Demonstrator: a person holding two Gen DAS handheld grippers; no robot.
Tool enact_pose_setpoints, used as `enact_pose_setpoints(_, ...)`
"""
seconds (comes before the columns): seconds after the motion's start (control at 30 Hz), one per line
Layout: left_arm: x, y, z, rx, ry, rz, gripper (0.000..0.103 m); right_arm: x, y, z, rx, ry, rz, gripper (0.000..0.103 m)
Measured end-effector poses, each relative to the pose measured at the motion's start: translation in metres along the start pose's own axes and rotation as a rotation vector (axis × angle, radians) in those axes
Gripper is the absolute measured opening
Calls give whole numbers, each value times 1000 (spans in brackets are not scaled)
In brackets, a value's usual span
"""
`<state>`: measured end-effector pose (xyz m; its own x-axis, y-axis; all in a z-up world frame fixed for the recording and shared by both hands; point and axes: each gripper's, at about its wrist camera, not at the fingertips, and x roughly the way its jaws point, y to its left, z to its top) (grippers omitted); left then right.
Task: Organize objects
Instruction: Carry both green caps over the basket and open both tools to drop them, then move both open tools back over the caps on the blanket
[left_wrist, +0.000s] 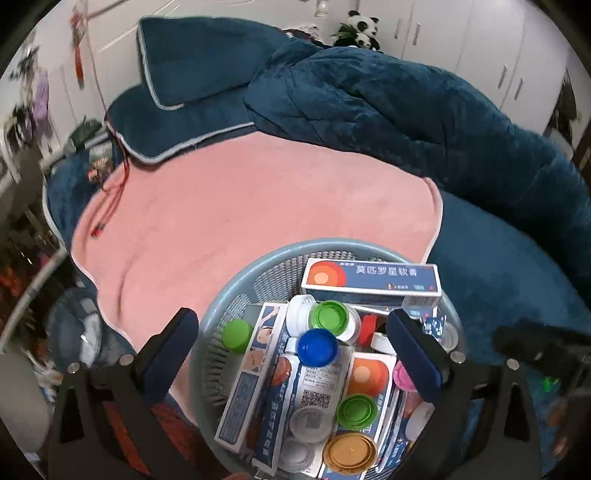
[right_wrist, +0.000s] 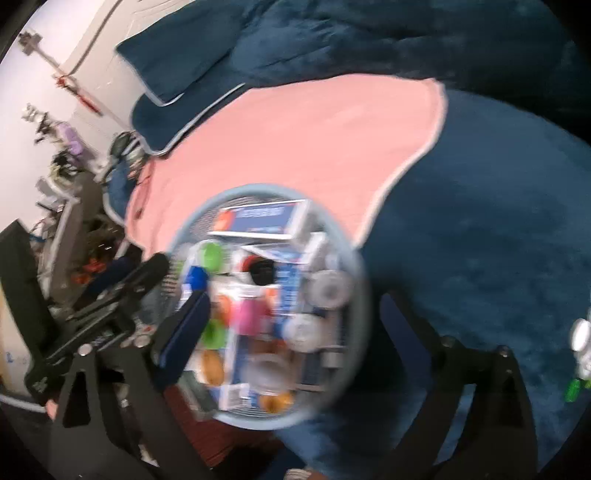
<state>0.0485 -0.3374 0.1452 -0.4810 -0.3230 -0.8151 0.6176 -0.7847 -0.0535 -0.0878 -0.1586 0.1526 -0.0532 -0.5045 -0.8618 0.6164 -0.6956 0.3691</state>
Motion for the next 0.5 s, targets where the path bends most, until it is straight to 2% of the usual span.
enact_pose_setpoints(0.27, -6, -49, -5, 70, -3, -32, 102, -30, -57, -14, 95, -21, -75, 99)
enact_pose_setpoints(0.5, -9, -119, -18, 154, 5, -95, 102, -63, -109, -35, 150, -41, -131, 99)
